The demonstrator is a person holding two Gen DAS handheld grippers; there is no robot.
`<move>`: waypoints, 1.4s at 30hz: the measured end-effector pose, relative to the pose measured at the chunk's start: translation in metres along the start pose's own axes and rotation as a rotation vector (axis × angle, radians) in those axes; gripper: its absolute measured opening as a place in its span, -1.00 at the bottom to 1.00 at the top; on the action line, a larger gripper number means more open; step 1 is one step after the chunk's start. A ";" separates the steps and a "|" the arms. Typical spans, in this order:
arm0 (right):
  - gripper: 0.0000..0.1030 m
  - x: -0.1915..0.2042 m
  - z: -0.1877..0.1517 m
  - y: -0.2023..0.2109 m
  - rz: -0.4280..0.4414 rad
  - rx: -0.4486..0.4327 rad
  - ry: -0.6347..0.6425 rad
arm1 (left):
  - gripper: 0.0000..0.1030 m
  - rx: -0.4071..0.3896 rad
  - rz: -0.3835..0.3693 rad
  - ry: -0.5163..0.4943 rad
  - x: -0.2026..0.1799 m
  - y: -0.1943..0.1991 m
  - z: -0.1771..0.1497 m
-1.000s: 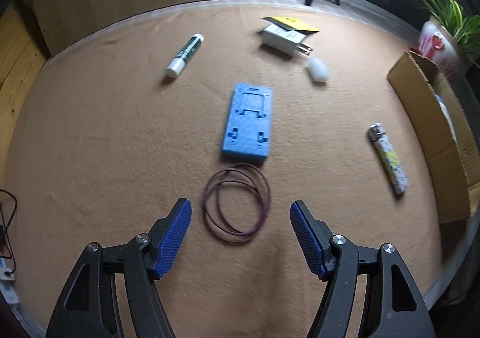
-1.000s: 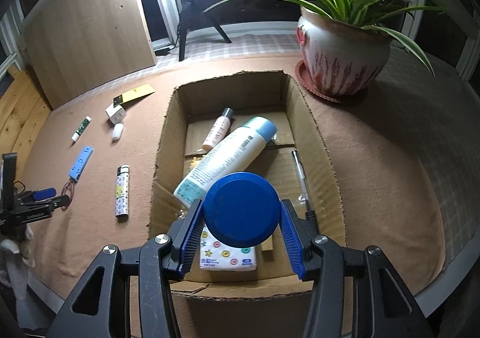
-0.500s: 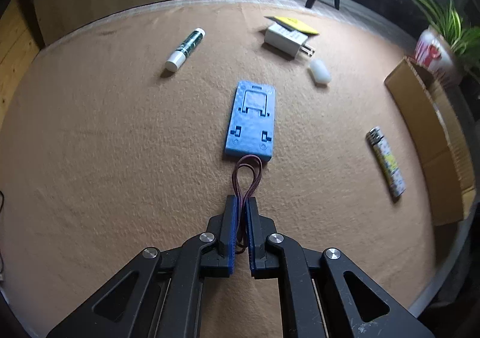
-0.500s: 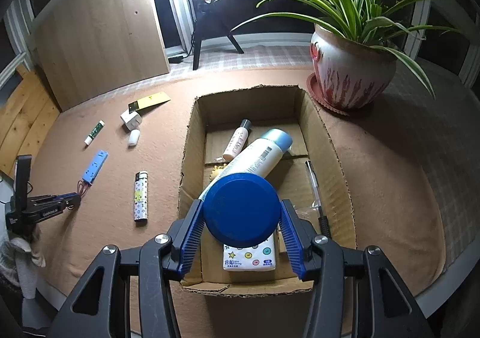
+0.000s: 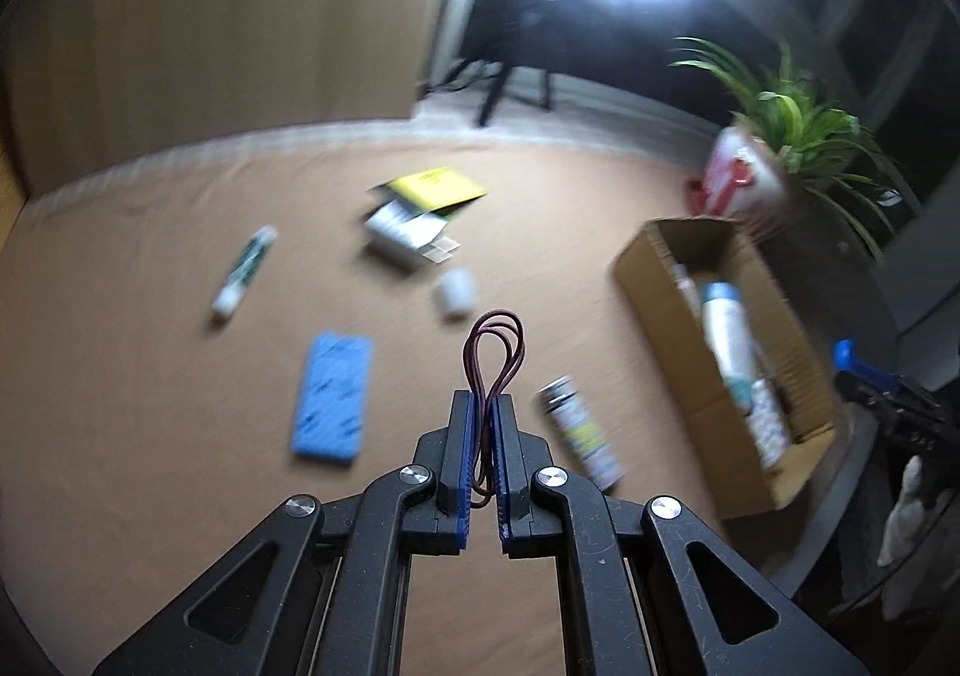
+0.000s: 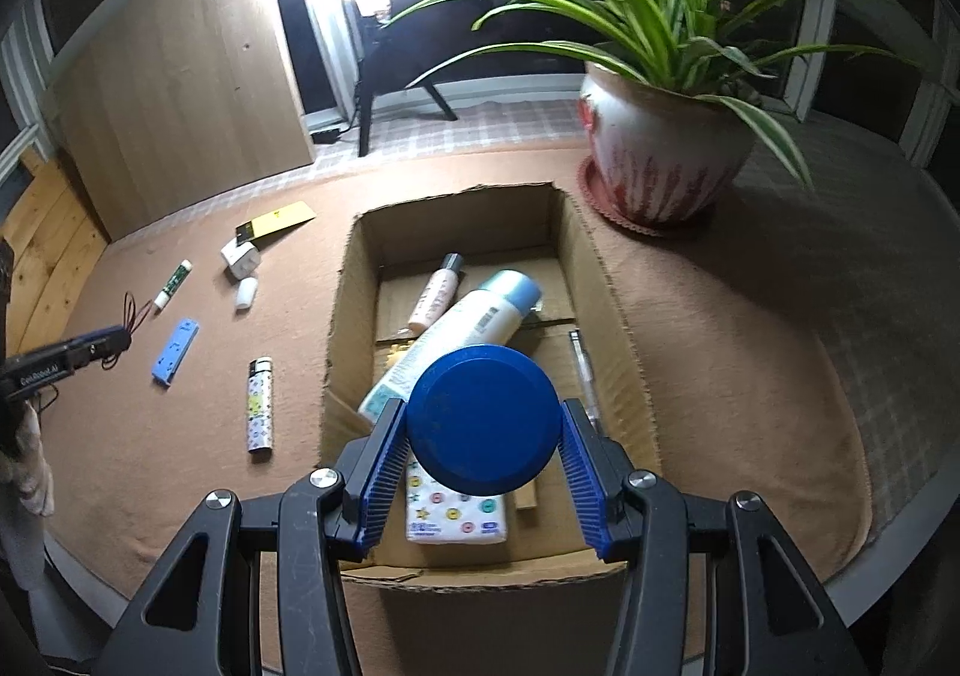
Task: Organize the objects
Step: 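Lower the rubber band and blue lid into the box and open both grippers, then grasp the blue phone stand with the left gripper while the right grasps the patterned lighter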
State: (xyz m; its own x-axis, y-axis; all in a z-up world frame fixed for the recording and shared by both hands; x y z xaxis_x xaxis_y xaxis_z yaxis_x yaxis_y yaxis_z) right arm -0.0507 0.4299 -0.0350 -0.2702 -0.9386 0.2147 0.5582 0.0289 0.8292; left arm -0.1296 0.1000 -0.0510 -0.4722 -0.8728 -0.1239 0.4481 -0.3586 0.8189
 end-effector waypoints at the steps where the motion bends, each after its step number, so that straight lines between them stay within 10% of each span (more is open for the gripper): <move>1: -0.10 -0.003 0.001 0.000 -0.003 -0.001 -0.005 | -0.89 -0.005 -0.011 -0.017 -0.008 -0.004 0.008; 25: 0.09 -0.025 0.013 -0.028 0.041 0.044 -0.023 | -0.85 0.033 -0.152 -0.208 -0.152 -0.114 0.103; 26: 0.17 -0.023 0.013 -0.027 0.037 0.041 -0.017 | -0.77 0.037 -0.156 -0.210 -0.153 -0.115 0.103; 28: 0.29 -0.020 0.013 -0.022 0.026 0.016 -0.003 | 0.13 0.045 -0.154 -0.202 -0.154 -0.117 0.104; 30: 0.30 -0.018 0.013 -0.019 0.027 0.001 -0.001 | 0.41 0.025 -0.140 -0.200 -0.153 -0.113 0.104; 42: 0.30 -0.001 0.013 -0.010 0.114 -0.010 -0.046 | 0.40 0.020 -0.092 -0.158 -0.109 -0.085 0.082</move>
State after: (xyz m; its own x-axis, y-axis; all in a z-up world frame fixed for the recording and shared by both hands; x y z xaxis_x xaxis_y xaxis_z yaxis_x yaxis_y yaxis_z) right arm -0.0663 0.4348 -0.0368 -0.2401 -0.9126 0.3310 0.5948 0.1312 0.7931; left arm -0.1779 0.2530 -0.0612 -0.6242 -0.7734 -0.1105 0.3832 -0.4263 0.8194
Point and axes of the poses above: each gripper's, at about its wrist camera, not at the fingertips, and y roughly against the way its jaws point, x to its left, z to its top, the point moved 1 cm from there along -y, roughly the way its jaws point, and after that the axes turned 14 degrees about -y, right-handed, at the moved point
